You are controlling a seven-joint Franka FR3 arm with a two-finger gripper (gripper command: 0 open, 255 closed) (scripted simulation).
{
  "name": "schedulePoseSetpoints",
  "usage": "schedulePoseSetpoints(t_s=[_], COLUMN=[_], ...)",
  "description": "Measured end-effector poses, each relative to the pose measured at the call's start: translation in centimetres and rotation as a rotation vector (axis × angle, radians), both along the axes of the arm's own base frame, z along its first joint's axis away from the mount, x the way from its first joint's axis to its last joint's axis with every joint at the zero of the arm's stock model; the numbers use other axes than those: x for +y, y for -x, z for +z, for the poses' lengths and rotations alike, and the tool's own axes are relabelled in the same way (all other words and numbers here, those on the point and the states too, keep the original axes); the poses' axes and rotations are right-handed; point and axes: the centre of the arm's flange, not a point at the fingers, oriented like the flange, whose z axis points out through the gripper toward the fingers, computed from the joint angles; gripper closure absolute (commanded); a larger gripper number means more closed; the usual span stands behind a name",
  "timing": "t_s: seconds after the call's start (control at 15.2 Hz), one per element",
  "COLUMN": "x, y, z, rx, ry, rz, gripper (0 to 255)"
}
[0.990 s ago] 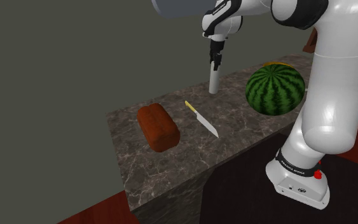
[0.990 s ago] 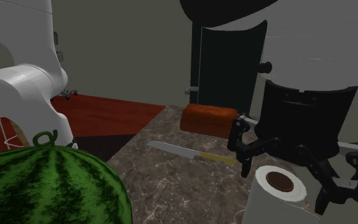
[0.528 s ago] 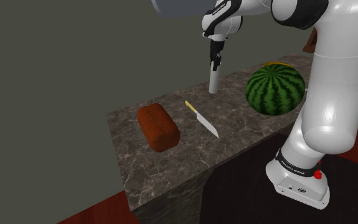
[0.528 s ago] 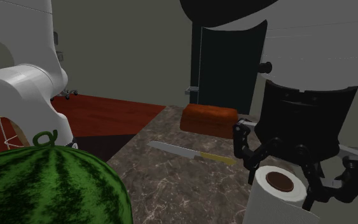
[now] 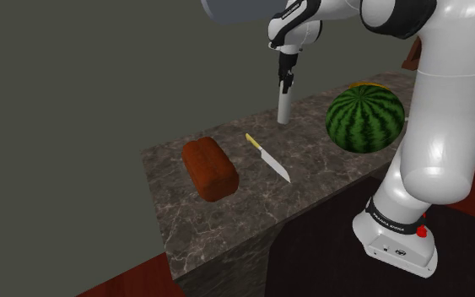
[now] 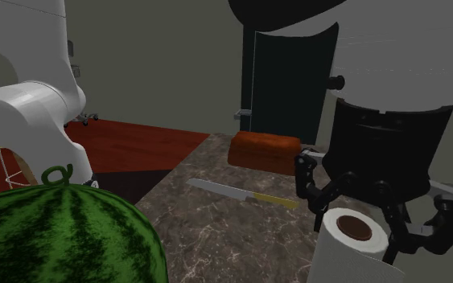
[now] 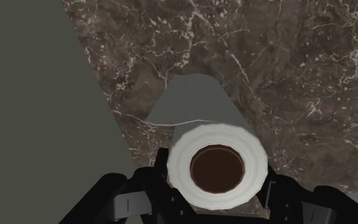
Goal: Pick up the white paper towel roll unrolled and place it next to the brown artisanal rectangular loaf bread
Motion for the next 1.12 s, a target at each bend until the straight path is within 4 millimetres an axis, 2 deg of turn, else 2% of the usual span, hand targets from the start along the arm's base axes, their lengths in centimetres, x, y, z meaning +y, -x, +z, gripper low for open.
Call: schedulePoseSetpoints(t_s=[0.2,0.26,0.46,0.73,0.86,1.12], x=[0.0,0.0,-0.4,-2.6,-2.8,-2.9], y=[0.0,0.0,0.1,0.5,0.4,0.6], z=[1.3,1.7,2.2,5.0,4.9,3.1], rx=[0.0,0.0,0.012,0.104,0.118,0.123], ry=[0.0,0.0,0.003,0.01,0.01,0.009], rz=[0.0,0.0,0.028,0.238,0.269,0.279], gripper=[255,0,0,0,0,0])
